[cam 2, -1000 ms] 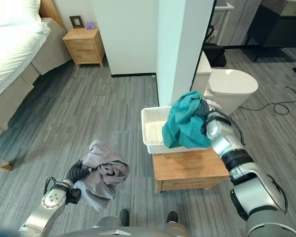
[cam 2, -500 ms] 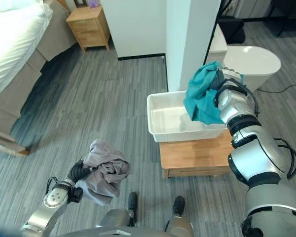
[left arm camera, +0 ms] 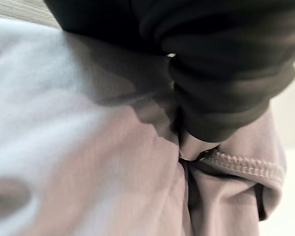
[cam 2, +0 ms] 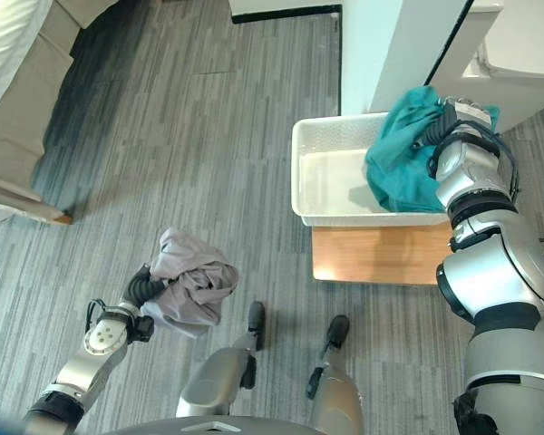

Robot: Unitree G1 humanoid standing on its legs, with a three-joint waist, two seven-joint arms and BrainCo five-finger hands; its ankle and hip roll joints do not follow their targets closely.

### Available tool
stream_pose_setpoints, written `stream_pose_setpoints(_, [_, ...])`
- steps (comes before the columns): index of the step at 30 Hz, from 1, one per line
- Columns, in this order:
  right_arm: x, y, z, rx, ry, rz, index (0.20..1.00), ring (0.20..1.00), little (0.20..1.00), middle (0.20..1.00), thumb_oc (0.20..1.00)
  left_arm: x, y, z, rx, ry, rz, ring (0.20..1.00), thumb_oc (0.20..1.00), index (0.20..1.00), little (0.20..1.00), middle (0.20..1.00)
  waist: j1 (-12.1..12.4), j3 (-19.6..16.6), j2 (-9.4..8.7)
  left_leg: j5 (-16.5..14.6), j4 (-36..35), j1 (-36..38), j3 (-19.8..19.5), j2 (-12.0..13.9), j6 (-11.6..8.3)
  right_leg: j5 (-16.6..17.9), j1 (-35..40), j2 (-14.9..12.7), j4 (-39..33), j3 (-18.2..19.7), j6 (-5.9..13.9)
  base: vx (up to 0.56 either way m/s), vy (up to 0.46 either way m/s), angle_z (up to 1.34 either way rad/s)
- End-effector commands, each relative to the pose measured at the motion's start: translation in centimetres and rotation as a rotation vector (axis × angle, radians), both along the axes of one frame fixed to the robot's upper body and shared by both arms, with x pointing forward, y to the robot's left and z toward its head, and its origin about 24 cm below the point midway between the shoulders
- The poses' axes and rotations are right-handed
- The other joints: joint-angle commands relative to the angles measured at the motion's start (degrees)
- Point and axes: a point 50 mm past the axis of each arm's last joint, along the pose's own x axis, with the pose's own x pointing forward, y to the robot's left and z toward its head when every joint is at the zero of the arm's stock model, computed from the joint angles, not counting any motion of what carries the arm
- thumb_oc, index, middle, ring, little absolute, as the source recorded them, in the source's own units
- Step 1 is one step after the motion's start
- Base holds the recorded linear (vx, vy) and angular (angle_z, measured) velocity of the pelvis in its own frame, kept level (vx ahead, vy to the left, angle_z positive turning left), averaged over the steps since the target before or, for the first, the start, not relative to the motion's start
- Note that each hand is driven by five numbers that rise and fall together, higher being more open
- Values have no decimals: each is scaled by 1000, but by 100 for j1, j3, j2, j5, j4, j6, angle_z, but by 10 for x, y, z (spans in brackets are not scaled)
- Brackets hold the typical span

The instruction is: Pick up bed clothes into laundry basket.

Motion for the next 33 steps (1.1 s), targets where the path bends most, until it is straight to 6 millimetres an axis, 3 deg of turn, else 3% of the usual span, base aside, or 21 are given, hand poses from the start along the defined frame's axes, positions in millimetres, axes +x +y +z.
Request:
stream_pose_setpoints(1, [2, 28, 67, -92, -217, 115, 1000, 1000, 1000, 1000, 1000, 4, 7, 12, 44, -67, -29, 200, 200, 200, 200, 200, -71, -199, -313, -372, 32, 14, -42, -43, -315, -986, 432, -374, 115, 639, 533, 36, 20, 7])
stream_pose_setpoints(4, [-1, 36, 79, -112, -260, 162, 1000, 1000, 1000, 1000, 1000, 3, 10, 10, 55, -50, -26, 200, 200, 200, 200, 200, -155, -302, -450, -477, 32, 256, 25, -13, -303, -1002, 674, -408, 83, 625, 556, 50, 6, 2])
stream_pose_setpoints(8, [-20, 42, 122, -198, -380, 227, 1000, 1000, 1000, 1000, 1000, 1, 19, 13, 84, -51, -14, 200, 200, 200, 200, 200, -370, -450, -716, -616, 32, 575, 167, 40, -297, -1039, 928, -402, 83, 640, 579, 55, 1, 0])
stream_pose_setpoints(9, [-30, 43, 133, -202, -444, 252, 1000, 1000, 1000, 1000, 1000, -1, 23, 14, 95, -53, 0, 200, 200, 200, 200, 200, -444, -482, -793, -664, 32, 677, 222, 65, -296, -1049, 993, -408, 83, 680, 585, 97, 35, -21])
stream_pose_setpoints(10, [-68, 46, 141, -161, -652, 363, 1000, 1000, 1000, 1000, 1000, 1, 32, 21, 115, -87, 81, 200, 200, 200, 200, 200, -844, -594, -779, -780, 32, 871, 383, 136, -272, -1038, 1037, -401, 85, 796, 617, 87, 27, -29])
stream_pose_setpoints(12, [-71, 40, 133, -143, -647, 348, 1000, 1000, 1000, 1000, 1000, 0, 35, 21, 136, -80, 72, 200, 200, 200, 200, 200, -779, -618, -875, -791, 32, 896, 385, 141, -273, -1041, 1061, -396, 83, 796, 616, 61, 17, -7])
stream_pose_setpoints(13, [-95, 21, 102, -74, -687, 352, 1000, 1000, 1000, 1000, 1000, 4, 45, 34, 172, -144, 148, 200, 200, 200, 200, 200, -1119, -698, -821, -878, 32, 1032, 508, 196, -250, -1037, 1073, -386, 88, 913, 647, 79, 22, -42])
stream_pose_setpoints(14, [-107, 9, 75, -35, -658, 335, 1000, 1000, 1000, 1000, 1000, 6, 51, 42, 209, -179, 177, 200, 200, 200, 200, 200, -1200, -743, -858, -909, 32, 1086, 576, 215, -239, -1033, 1071, -383, 90, 970, 659, 132, 22, -53])
stream_pose_setpoints(15, [-128, -20, 24, 10, -525, 248, 1000, 1000, 1000, 1000, 1000, 11, 69, 73, 335, -299, 237, 200, 200, 200, 200, 200, -1391, -795, -867, -1019, 32, 1235, 725, 243, -224, -1053, 1083, -388, 100, 1087, 699, 99, 3, -73])
stream_pose_setpoints(19, [-188, -84, -87, 163, -169, -74, 1000, 1000, 1000, 1000, 1000, 13, 98, 130, 528, -485, 337, 200, 200, 200, 200, 200, -1660, -895, -861, -1050, 32, 1417, 971, 315, -223, -972, 1037, -352, 98, 1310, 719, 33, -34, -91])
stream_pose_setpoints(23, [-241, -106, -179, 342, 104, -320, 1000, 1000, 1000, 1000, 1000, 22, 106, 169, 641, -611, 391, 200, 200, 200, 200, 200, -2033, -906, -744, -1137, 32, 1535, 1132, 323, -191, -982, 1011, -324, 106, 1509, 747, 12, -19, -46])
stream_pose_setpoints(24, [-266, -110, -225, 428, 248, -451, 1000, 1000, 1000, 1000, 1000, 28, 103, 178, 659, -646, 390, 200, 200, 200, 200, 200, -2124, -912, -691, -1138, 32, 1562, 1196, 324, -185, -970, 989, -317, 103, 1593, 751, -42, -42, -47])
stream_pose_setpoints(25, [-288, -108, -258, 508, 360, -542, 1000, 1000, 1000, 1000, 1000, 35, 98, 181, 640, -660, 378, 200, 200, 200, 200, 200, -2232, -902, -637, -1069, 32, 1534, 1239, 324, -195, -915, 939, -301, 93, 1666, 722, -41, -52, -38])
stream_pose_setpoints(26, [-288, -108, -259, 510, 359, -542, 1000, 1000, 1000, 1000, 1000, 36, 98, 181, 640, -661, 378, 200, 200, 200, 200, 200, -2226, -900, -642, -1072, 32, 1534, 1241, 326, -196, -916, 938, -299, 92, 1668, 721, -47, -42, -29])
stream_pose_setpoints(27, [-325, -95, -301, 609, 540, -655, 1000, 1000, 1000, 1000, 1000, 50, 91, 182, 615, -659, 356, 200, 200, 200, 200, 200, -2418, -862, -509, -1051, 32, 1555, 1297, 328, -208, -911, 920, -294, 94, 1751, 713, -14, -12, -13])
stream_pose_setpoints(28, [-324, -94, -302, 611, 538, -654, 1000, 1000, 1000, 1000, 1000, 51, 91, 183, 616, -661, 355, 200, 200, 200, 200, 200, -2412, -856, -517, -1054, 32, 1555, 1298, 330, -209, -912, 919, -292, 94, 1752, 713, 0, 0, 0])
stream_pose_setpoints(33, [-364, -76, -339, 667, 779, -773, 1000, 1000, 1000, 1000, 1000, 78, 74, 185, 622, -643, 309, 200, 200, 200, 200, 200, -2623, -766, -282, -1014, 32, 1565, 1385, 311, -221, -902, 854, -272, 101, 1881, 695, -13, 3, -10])
